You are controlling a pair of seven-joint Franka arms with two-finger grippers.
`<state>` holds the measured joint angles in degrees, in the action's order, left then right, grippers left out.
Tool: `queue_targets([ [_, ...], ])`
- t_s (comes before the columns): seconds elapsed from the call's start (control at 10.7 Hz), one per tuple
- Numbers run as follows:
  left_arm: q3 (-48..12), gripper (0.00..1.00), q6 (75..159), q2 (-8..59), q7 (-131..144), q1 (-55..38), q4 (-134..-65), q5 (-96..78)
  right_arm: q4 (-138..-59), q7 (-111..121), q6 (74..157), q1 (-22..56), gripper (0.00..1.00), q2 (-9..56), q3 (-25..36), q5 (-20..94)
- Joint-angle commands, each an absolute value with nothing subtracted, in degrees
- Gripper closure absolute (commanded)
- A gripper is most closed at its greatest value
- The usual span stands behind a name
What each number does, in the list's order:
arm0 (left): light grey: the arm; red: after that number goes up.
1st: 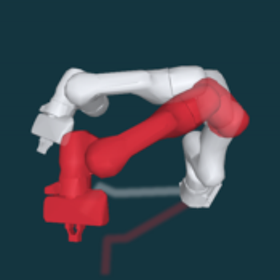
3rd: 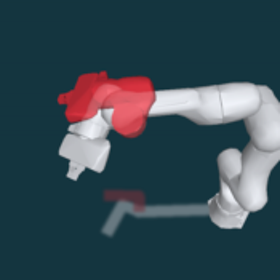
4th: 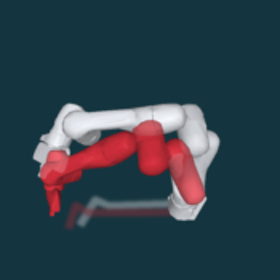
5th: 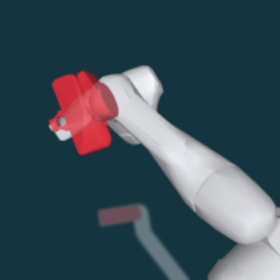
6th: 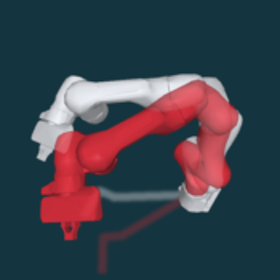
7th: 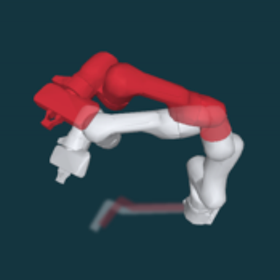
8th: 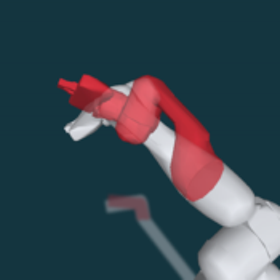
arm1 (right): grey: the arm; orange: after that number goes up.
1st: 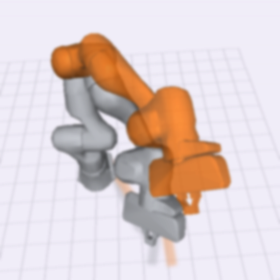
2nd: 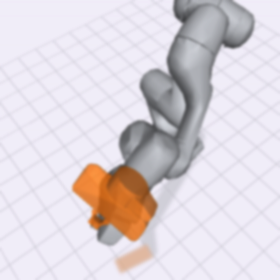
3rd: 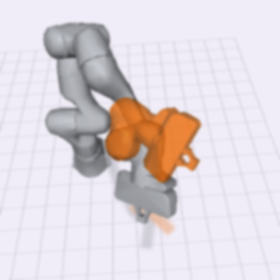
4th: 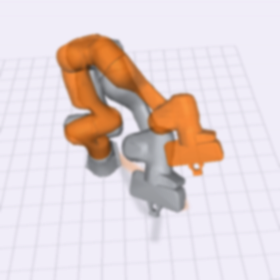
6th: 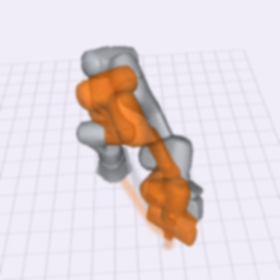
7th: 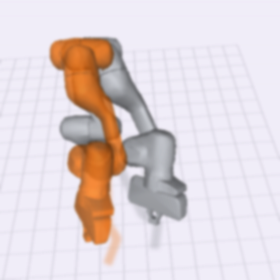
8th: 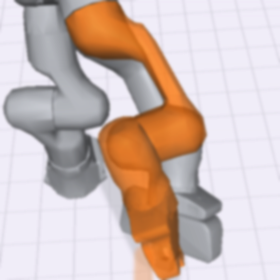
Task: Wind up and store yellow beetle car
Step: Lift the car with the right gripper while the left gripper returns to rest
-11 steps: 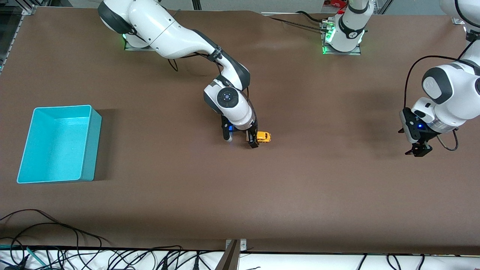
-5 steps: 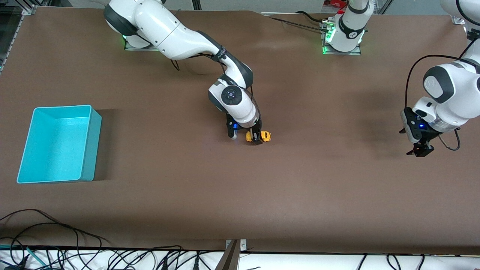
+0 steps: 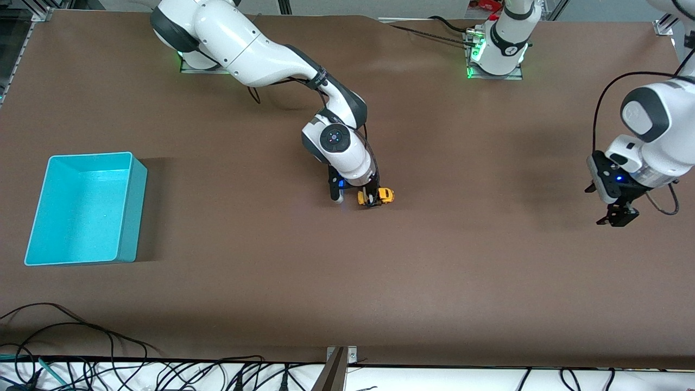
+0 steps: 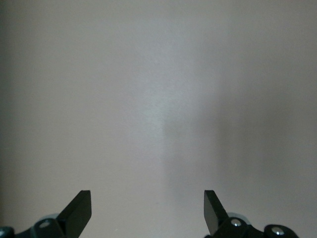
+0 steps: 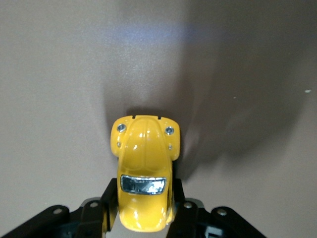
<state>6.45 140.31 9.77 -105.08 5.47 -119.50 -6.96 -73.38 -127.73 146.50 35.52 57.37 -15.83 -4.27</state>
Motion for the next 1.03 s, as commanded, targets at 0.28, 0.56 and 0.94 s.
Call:
queue_targets([
  [0.28,6.3,0.0,130.3,-2.8,-93.6,3.1,-120.1,-7.9,-72.1,-119.5,136.1,34.2,0.82,50.1,-15.2,-6.9],
  [0.56,6.2,0.0,120.6,-6.1,-82.8,2.5,-116.6,-7.7,-72.0,-108.6,129.3,28.1,0.82,46.2,-17.5,-6.2],
  [0.94,3.0,0.0,105.1,-9.0,-57.4,2.4,-108.9,-2.6,-72.0,-88.6,117.9,16.5,0.82,41.5,-21.6,-1.0],
])
